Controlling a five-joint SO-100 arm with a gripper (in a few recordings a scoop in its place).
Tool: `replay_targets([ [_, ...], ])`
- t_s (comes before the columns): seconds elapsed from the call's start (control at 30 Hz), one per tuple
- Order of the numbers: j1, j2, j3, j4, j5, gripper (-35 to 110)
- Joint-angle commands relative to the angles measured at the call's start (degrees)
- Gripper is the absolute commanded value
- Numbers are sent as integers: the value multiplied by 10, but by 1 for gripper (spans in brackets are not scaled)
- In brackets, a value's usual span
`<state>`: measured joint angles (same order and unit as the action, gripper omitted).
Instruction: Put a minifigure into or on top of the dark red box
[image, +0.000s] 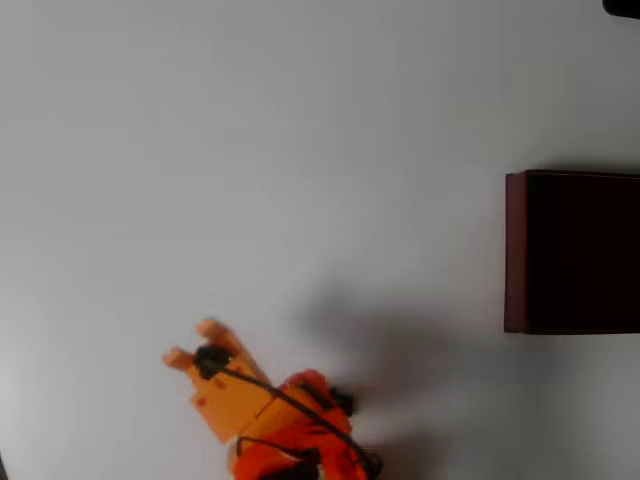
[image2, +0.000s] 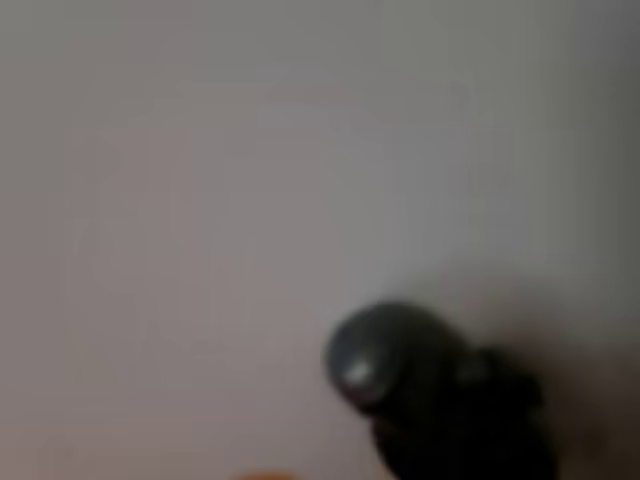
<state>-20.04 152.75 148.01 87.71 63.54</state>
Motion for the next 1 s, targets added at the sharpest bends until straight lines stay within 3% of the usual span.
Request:
replay_targets([
  [0.0, 22, 9, 3, 3, 58, 18],
  [0.27, 68, 86, 54, 66, 216, 18],
  [0.47, 40, -3, 30, 102, 325, 18],
  [0.7, 18, -167, -49, 87, 352, 18],
  [0.97, 70, -42, 60, -13, 300, 18],
])
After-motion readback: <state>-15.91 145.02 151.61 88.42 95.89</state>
